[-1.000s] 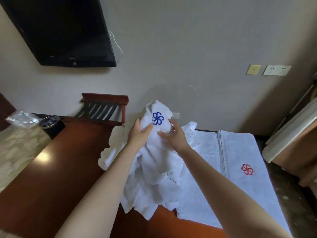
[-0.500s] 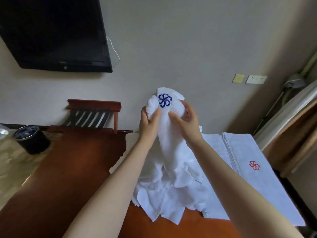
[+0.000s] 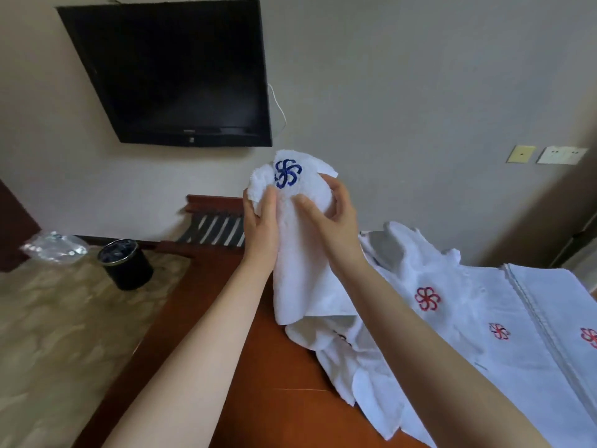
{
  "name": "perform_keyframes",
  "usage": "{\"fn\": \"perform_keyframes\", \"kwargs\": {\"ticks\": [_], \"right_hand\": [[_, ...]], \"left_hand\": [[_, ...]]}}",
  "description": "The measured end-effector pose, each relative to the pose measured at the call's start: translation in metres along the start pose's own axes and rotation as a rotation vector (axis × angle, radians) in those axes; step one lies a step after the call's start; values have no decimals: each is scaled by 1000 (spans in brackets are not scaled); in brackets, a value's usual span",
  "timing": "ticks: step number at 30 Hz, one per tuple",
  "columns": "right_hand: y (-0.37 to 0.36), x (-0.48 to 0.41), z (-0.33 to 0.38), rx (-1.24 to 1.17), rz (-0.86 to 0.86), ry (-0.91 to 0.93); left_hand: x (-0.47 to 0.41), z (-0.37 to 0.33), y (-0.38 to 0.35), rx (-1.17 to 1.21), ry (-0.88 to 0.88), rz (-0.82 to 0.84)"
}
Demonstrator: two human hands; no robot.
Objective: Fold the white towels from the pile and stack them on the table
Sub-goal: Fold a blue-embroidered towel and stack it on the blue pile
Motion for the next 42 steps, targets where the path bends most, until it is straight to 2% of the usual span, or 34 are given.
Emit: {"fn": "perform_keyframes", "kwargs": {"ticks": [3,6,11,15,18,21,24,26,28,30,33,35,38,42], "right_hand": [[-43,-5,-3,46,-56,-8],[-96,0,-17,41,-112,-103],[-168,16,-47,85,-71,-281],[-199,22,-80,95,-64,-369],[-224,26,-104,89,32,-413],[-240,38,-128,129,46,-459],[-251,51,-155,266,48,-491],[-253,61,-173,498,109,-489],[-253,77,-192,805,218,-501],[-252,104,-211,1024,361,-607],[-249,138,-229,1147,593,-835],[-248,139,-231,1136,610,-885],[-249,120,-232,1098,536,-804],[-270,95,-241,1001,415,-748]], "left_hand": [[-23,-4,39,-43,-46,59],[-46,-1,92,-87,-28,128],[-80,20,172,-139,71,101],[-93,47,209,-216,161,130],[-98,69,241,-246,198,52],[-106,91,268,-381,245,88],[-121,118,292,-666,274,205],[-126,143,309,-883,261,324],[-127,175,329,-1063,295,496],[-122,206,350,-1187,396,717],[-109,236,368,-1261,508,1022],[-108,246,372,-1224,545,1036],[-107,251,366,-1119,570,960],[-103,256,354,-1144,574,937]]}}
Point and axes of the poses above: each hand's wrist, its own x-axis away from the middle knuckle, its own y-axis out of the back of the hand, z = x × y, the point moved 4 cm from there along -x, towards the middle knuckle, and after that the axes turned 3 degrees about y, right-handed, at the moved point
